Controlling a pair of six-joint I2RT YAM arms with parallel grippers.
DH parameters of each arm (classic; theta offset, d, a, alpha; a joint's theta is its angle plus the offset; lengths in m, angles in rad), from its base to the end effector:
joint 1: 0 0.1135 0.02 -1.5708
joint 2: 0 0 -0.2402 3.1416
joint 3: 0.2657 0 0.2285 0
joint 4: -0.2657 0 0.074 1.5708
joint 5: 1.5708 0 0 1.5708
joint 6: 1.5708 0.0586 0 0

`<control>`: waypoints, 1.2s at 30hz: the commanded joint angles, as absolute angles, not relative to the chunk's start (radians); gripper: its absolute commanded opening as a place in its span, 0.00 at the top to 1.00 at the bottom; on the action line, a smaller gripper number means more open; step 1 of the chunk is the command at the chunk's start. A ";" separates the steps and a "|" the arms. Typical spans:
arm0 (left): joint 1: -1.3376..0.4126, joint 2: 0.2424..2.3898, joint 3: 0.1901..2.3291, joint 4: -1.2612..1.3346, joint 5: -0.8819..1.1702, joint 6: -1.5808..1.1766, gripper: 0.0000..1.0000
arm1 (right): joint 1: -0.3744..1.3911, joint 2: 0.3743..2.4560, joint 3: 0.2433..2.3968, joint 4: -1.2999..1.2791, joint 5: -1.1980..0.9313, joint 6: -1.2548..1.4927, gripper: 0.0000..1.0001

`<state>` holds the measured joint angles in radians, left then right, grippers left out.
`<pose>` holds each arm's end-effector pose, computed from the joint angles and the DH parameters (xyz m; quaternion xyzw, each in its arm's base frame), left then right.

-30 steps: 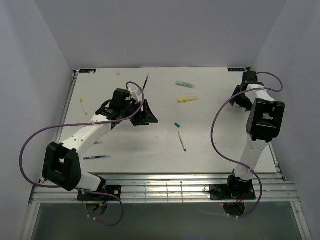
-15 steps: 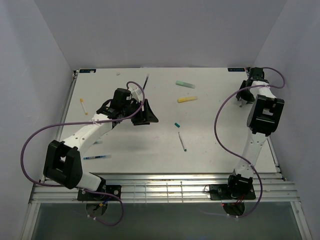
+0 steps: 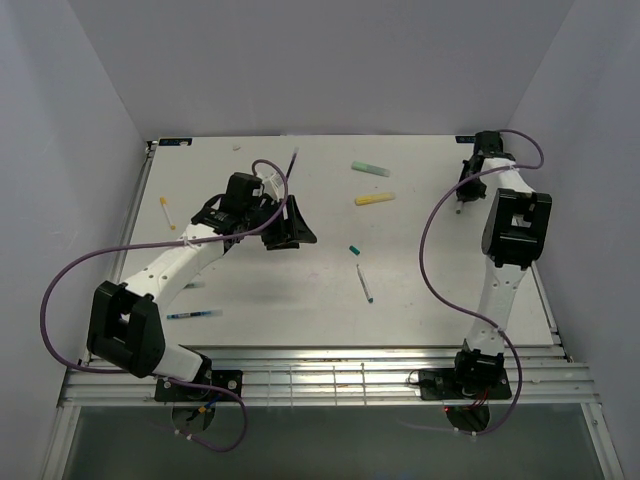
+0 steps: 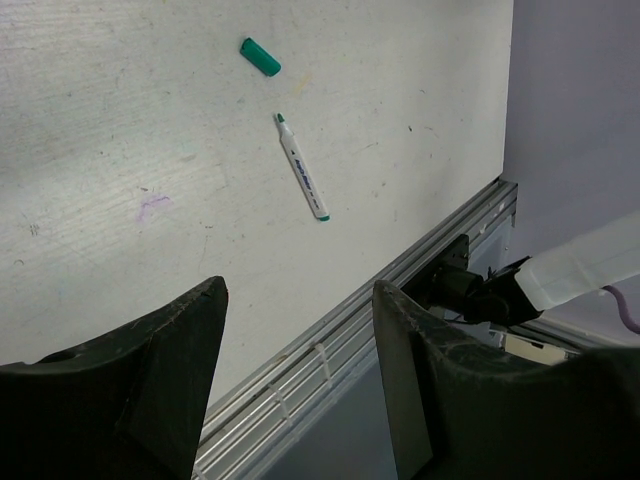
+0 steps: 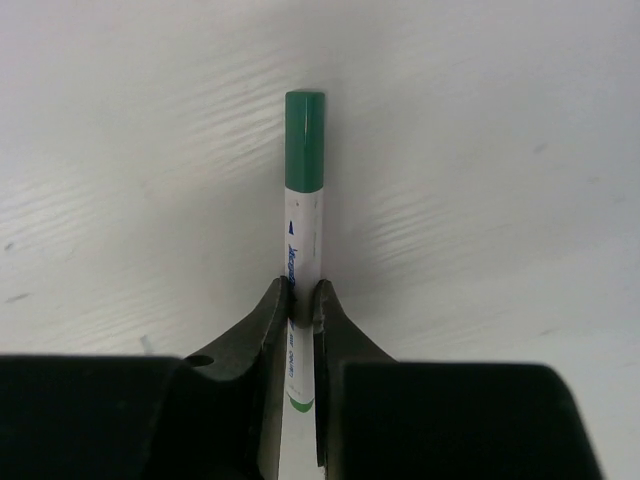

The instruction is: Open the pen caps

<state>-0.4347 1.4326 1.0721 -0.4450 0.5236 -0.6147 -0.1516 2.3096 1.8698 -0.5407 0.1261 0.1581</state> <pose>0.2605 -0.1533 0.2398 0.0157 0.9011 -0.3885 0.1919 0.4737 -0.0798 0.1417 0.1654 0.9406 -0.0593 0.2905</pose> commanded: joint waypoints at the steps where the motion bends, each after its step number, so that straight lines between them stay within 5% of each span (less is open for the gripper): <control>1: -0.434 1.407 1.150 -0.495 0.528 -0.632 0.30 | -0.054 2.178 1.829 -0.675 0.028 0.239 0.92; 12: -0.417 1.460 1.200 -0.443 0.663 -0.739 0.23 | 0.354 1.655 1.324 -0.552 -0.540 0.394 0.92; 18: -0.417 1.476 1.154 -0.384 0.690 -0.840 0.22 | 0.537 1.513 1.192 -0.463 -0.546 0.477 0.92; 36: -0.417 1.489 1.100 -0.341 0.666 -0.954 0.27 | 0.641 1.471 1.230 -0.380 -0.572 0.564 0.92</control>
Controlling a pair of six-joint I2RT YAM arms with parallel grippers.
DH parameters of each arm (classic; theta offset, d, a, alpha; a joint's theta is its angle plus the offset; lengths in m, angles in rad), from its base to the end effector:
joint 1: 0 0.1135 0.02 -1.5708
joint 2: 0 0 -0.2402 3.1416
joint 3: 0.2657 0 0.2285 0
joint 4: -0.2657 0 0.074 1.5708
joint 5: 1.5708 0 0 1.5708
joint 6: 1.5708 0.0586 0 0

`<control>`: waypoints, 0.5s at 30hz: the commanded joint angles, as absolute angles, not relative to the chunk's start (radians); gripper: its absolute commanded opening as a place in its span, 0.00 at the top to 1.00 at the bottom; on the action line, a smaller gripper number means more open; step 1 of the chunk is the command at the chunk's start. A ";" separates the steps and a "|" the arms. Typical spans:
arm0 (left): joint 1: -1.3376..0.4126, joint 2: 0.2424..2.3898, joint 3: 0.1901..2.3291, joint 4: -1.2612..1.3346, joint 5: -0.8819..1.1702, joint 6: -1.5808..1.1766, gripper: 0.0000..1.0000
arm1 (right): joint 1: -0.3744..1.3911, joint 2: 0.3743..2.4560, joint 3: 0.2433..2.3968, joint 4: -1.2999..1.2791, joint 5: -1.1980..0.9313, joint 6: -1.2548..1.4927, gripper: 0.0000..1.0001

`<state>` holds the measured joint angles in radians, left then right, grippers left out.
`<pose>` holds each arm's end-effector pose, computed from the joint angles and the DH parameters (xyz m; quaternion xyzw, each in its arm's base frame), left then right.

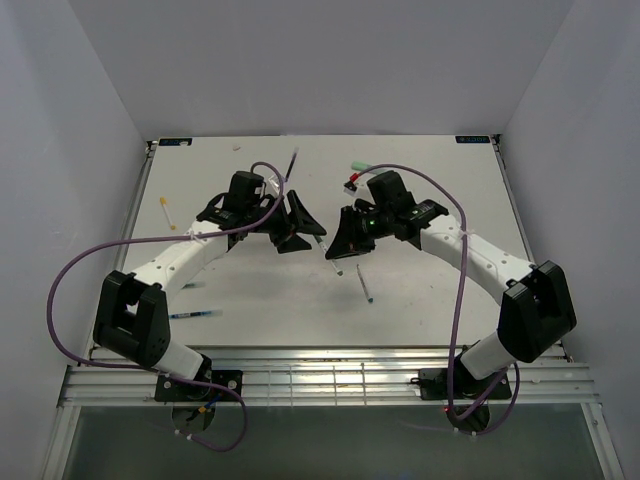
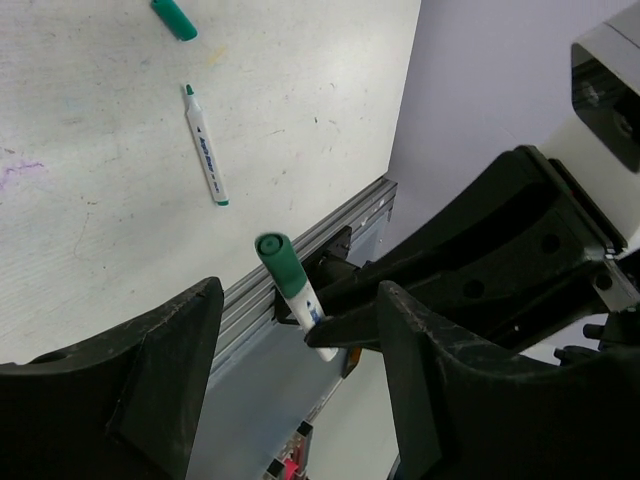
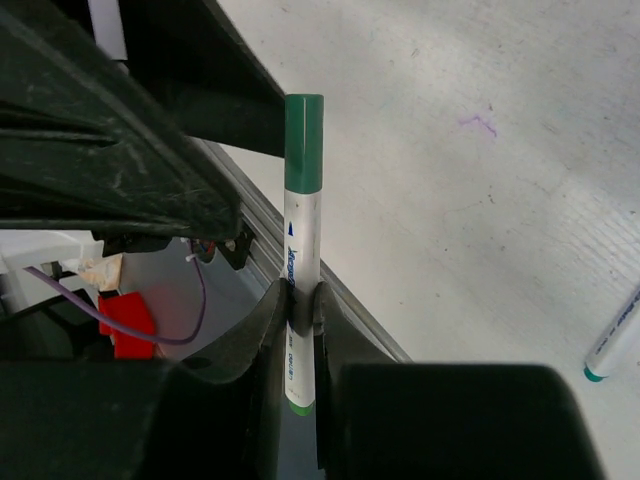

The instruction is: Open the pen caps

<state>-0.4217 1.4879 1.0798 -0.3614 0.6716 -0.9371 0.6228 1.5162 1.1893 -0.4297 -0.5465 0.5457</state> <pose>0.2701 -0.1611 0.2370 -0.0973 0.8734 -0.4674 0.0958 0.2464 0.2144 0.2542 -0.1408 0.8794 0.4170 0.1813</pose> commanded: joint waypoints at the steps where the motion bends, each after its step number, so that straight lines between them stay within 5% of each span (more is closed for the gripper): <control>1: -0.417 1.499 1.106 -0.342 0.666 -0.954 0.27 | 0.647 1.470 1.230 -0.377 -0.572 0.566 0.92; 15: -0.419 1.494 1.124 -0.356 0.637 -0.969 0.54 | 0.660 1.422 1.186 -0.345 -0.566 0.581 0.92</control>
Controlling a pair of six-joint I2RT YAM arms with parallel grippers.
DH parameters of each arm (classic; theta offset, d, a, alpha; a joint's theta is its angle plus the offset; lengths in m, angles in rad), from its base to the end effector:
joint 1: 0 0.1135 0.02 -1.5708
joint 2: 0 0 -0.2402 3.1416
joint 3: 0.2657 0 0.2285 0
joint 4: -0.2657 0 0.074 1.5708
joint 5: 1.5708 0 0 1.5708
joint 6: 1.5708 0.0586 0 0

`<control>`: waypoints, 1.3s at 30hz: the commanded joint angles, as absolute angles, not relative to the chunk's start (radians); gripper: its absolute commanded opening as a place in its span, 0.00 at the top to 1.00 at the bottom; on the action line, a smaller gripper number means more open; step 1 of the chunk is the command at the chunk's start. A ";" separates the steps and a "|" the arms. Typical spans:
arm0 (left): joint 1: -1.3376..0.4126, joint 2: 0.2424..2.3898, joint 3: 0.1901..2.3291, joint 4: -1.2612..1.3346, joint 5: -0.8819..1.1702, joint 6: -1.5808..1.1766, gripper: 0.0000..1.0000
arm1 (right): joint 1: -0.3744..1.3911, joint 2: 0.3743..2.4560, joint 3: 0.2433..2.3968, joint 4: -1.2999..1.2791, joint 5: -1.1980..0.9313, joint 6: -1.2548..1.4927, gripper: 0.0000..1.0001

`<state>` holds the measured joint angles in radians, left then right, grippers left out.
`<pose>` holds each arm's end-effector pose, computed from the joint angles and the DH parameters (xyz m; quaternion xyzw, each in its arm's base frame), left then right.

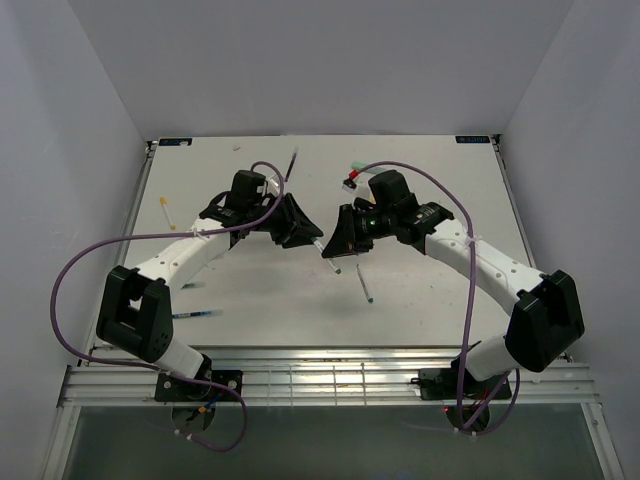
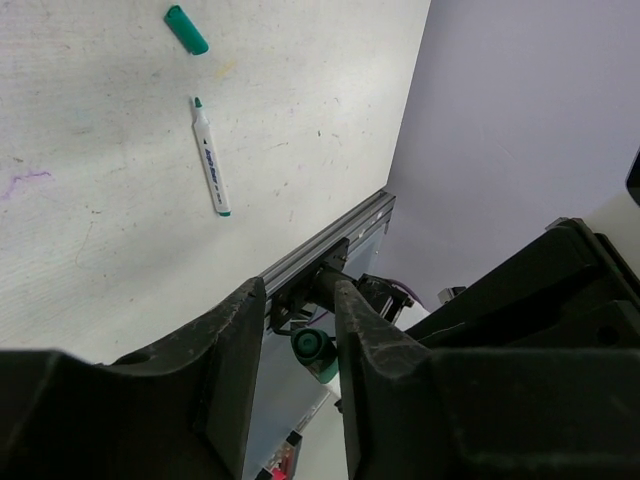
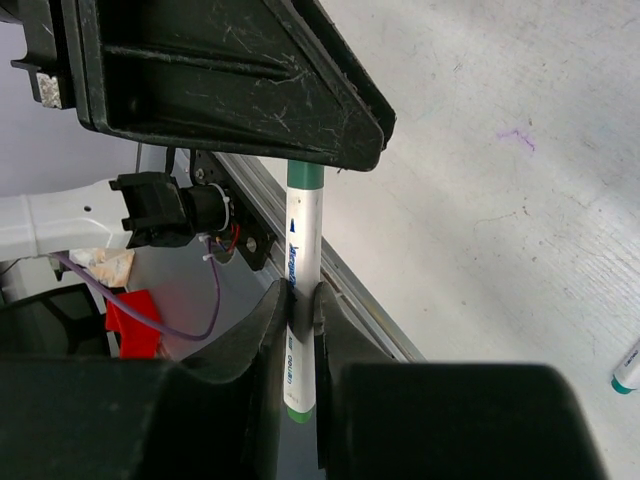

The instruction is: Open the pen caps

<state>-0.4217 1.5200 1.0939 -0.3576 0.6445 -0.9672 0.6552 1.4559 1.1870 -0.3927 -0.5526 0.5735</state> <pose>0.2766 -0.1627 0.2316 -0.1190 0.8763 -0.4575 0.0923 0.2340 0.2186 0.2753 -0.1550 0.8587 0.4438 0.2039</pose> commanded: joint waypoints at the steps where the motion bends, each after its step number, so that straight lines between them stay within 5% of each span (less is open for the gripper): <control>1: -0.419 1.491 1.121 -0.356 0.637 -0.973 0.57 | 0.661 1.425 1.186 -0.341 -0.569 0.581 0.92; 13: -0.422 1.488 1.126 -0.360 0.666 -1.006 1.00 | 0.670 1.482 1.227 -0.342 -0.563 0.557 0.92; 16: -0.422 1.488 1.131 -0.364 0.670 -1.017 1.00 | 0.673 1.497 1.244 -0.351 -0.555 0.537 0.88; 18: -0.422 1.493 1.137 -0.365 0.675 -1.017 1.00 | 0.673 1.503 1.247 -0.350 -0.557 0.531 0.64; 24: -0.422 1.503 1.154 -0.377 0.670 -1.014 1.00 | 0.673 1.523 1.229 -0.331 -0.591 0.522 0.59; 28: -0.422 1.511 1.170 -0.377 0.672 -1.014 1.00 | 0.675 1.545 1.221 -0.324 -0.621 0.519 0.60; 31: -0.420 1.534 1.199 -0.403 0.672 -1.009 1.00 | 0.680 1.568 1.247 -0.343 -0.615 0.496 0.92; 32: -0.420 1.546 1.216 -0.434 0.663 -1.005 1.00 | 0.683 1.575 1.265 -0.371 -0.594 0.482 0.92; 33: -0.420 1.560 1.233 -0.458 0.655 -0.994 1.00 | 0.702 1.594 1.293 -0.453 -0.559 0.433 0.92; 36: -0.410 1.630 1.295 -0.552 0.626 -1.011 1.00 | 0.829 1.669 1.500 -0.705 0.039 0.286 0.92; 39: -0.400 1.693 1.363 -0.568 0.632 -1.052 1.00 | 0.922 1.707 1.577 -0.845 0.308 0.241 0.92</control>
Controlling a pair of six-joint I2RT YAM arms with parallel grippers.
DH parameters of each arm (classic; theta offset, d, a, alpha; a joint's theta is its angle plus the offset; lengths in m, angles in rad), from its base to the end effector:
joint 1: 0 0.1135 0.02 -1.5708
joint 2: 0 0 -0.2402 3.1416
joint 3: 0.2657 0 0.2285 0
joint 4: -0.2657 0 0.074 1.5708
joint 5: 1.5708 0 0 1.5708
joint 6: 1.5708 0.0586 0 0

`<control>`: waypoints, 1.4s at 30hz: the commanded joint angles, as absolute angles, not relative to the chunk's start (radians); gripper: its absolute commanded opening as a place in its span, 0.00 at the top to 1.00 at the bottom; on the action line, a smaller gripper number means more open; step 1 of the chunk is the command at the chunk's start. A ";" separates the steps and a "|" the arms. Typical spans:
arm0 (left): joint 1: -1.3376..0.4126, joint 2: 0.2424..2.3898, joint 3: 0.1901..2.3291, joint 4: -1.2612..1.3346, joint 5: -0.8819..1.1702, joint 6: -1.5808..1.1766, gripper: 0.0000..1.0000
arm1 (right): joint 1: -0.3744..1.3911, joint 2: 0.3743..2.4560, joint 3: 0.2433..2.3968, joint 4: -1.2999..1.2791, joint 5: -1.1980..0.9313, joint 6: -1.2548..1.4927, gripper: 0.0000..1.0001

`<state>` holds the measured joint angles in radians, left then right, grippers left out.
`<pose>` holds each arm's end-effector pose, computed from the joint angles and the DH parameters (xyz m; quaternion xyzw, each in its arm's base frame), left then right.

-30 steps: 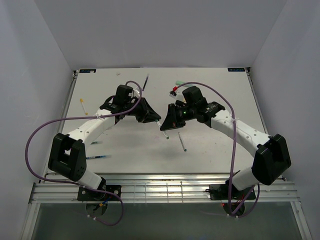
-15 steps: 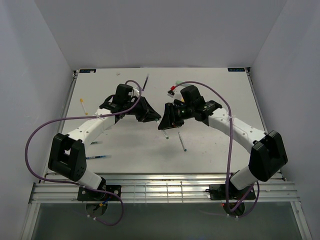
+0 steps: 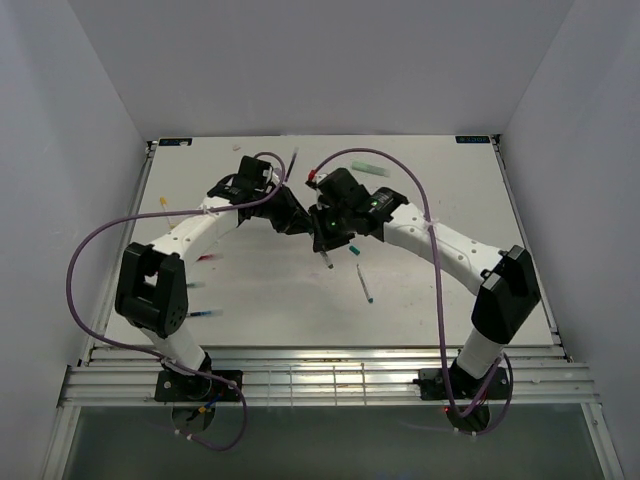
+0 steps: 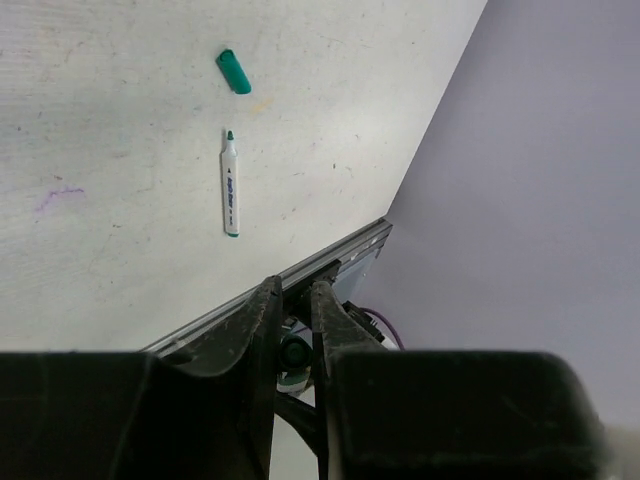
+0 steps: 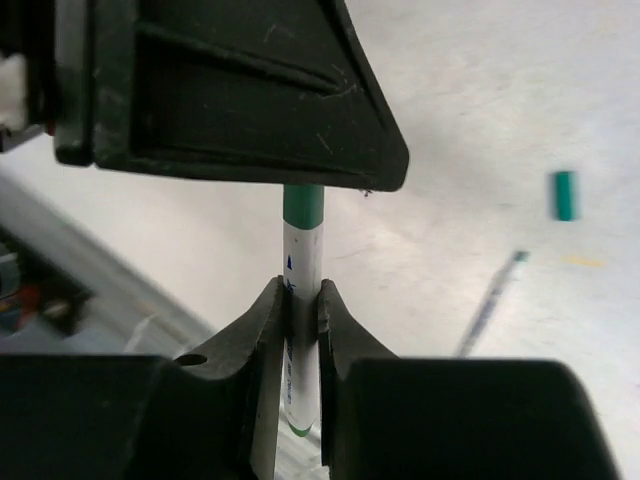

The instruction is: Open the pen caps

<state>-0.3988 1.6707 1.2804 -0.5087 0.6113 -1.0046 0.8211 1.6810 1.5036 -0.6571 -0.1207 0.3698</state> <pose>0.3063 -0.1656 0.2286 -0.1739 0.8890 -0.4199 0.0567 0.2420 0.2703 0.2745 -0.2295 0.9028 0.2481 0.2658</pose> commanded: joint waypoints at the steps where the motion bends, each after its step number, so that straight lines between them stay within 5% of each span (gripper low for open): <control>1: -0.397 1.710 1.396 -0.609 0.620 -1.036 1.00 | 0.936 1.709 1.571 -0.854 0.415 0.215 0.92; 6: -0.362 1.795 1.499 -0.654 0.587 -1.012 1.00 | 0.974 1.715 1.497 -0.921 0.551 0.201 0.92; 15: -0.348 1.695 1.356 -0.474 0.632 -0.936 1.00 | 0.713 1.496 1.180 -0.406 -0.562 0.394 0.92; 24: -0.344 1.674 1.295 -0.384 0.728 -0.879 1.00 | 0.630 1.480 1.045 -0.032 -0.853 0.704 0.92; 26: -0.344 1.669 1.278 -0.379 0.738 -0.887 0.85 | 0.627 1.500 1.068 -0.012 -0.857 0.716 0.92; 27: -0.345 1.664 1.270 -0.370 0.739 -0.900 0.74 | 0.627 1.509 1.077 -0.012 -0.856 0.719 0.92; 28: -0.345 1.658 1.260 -0.364 0.736 -0.908 0.52 | 0.626 1.525 1.094 -0.012 -0.857 0.726 0.92; 29: -0.345 1.640 1.250 -0.356 0.732 -0.917 0.47 | 0.626 1.529 1.098 -0.012 -0.857 0.730 0.92; 42: -0.345 1.602 1.221 -0.367 0.710 -0.934 0.44 | 0.615 1.537 1.080 0.040 -0.782 0.784 0.92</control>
